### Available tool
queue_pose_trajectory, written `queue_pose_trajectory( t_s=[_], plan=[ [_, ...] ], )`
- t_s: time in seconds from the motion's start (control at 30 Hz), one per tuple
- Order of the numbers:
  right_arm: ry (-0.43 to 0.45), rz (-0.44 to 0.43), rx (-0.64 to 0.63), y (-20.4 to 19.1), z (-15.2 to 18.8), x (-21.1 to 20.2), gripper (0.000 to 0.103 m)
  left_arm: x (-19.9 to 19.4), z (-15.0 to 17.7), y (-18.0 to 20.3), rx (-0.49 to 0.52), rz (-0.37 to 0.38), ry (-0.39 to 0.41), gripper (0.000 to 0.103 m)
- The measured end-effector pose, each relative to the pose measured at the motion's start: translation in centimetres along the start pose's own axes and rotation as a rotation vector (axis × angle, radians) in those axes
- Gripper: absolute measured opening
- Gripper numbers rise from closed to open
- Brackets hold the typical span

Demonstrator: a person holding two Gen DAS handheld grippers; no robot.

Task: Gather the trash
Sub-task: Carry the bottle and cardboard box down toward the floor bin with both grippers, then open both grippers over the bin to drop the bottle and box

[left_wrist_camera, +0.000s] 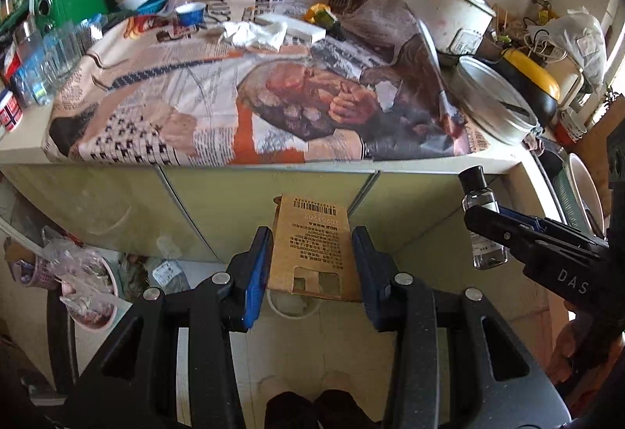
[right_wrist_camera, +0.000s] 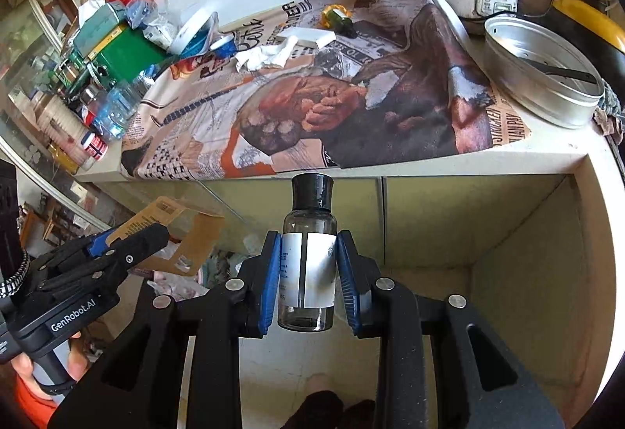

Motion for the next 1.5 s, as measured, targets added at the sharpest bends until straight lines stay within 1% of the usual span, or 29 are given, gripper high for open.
queue_pose_trajectory(
  t_s=[0.07,0.13,0.2,0.3,0.37,0.47,0.67,0.8,0.9,0.97,1.07,1.2,1.23,1.27,1.33,1.5],
  plan=[
    [-0.028,0.002,-0.001,1.4,0.9,1.4,0.026,3.1,1.2,0.7,-0.015,0.009,-0.05,0.041],
    [-0.055,0.005,0.005,3.0,2.1,3.1,0.026,6.0,2.3,1.4,-0.021,0.007,-0.078,0.041],
    [-0.091,0.012,0.013,4.5,3.4,5.2,0.026,8.9,3.6,1.9,-0.021,0.001,-0.107,0.041],
    [-0.146,0.029,0.023,6.7,5.7,8.7,0.026,13.3,5.8,2.1,-0.044,0.017,-0.163,0.041],
    [-0.184,0.025,0.037,8.0,7.4,11.1,0.026,16.2,7.4,2.0,-0.054,0.015,-0.197,0.041],
    [-0.236,0.018,0.049,9.6,9.6,14.6,0.026,20.3,9.9,1.4,-0.073,0.001,-0.238,0.041],
    [-0.301,0.021,0.047,11.8,13.5,21.9,0.026,28.0,15.1,-0.9,-0.138,-0.002,-0.319,0.041],
    [-0.33,0.011,0.054,12.6,15.1,26.3,0.026,32.8,17.9,-2.2,-0.155,-0.007,-0.358,0.041],
    [-0.341,0.007,0.055,13.0,16.0,29.0,0.026,35.8,19.3,-2.6,-0.152,-0.005,-0.373,0.041],
    [-0.35,0.0,0.058,13.1,16.4,30.6,0.027,37.3,19.8,-2.4,-0.146,0.003,-0.38,0.041],
    [-0.37,-0.01,0.044,13.3,16.8,31.9,0.027,39.0,20.2,-2.4,-0.129,0.015,-0.381,0.041],
    [-0.35,-0.03,0.033,14.2,16.3,32.1,0.027,40.0,20.0,-2.1,-0.099,0.048,-0.379,0.041],
    [-0.347,-0.032,0.025,14.1,16.1,32.1,0.028,40.2,20.0,-2.5,-0.094,0.052,-0.381,0.045],
    [-0.345,-0.029,0.02,14.1,15.8,32.0,0.032,40.4,20.0,-2.7,-0.09,0.051,-0.384,0.049],
    [-0.342,-0.025,0.021,14.0,15.6,32.0,0.038,40.5,19.9,-2.7,-0.083,0.037,-0.382,0.05],
    [-0.341,-0.02,0.023,14.1,14.7,30.7,0.038,39.0,19.4,-3.1,-0.078,0.016,-0.378,0.05]
  ],
)
Point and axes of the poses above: each gripper's, at about its wrist camera, not at the fingertips, and x roughly the way its jaws point, y to its right, z to its underside, the point moved 5 cm from there along x, roughly the way its jaws point, and after that the axes turned 7 degrees about -z, right-handed, at the moved point
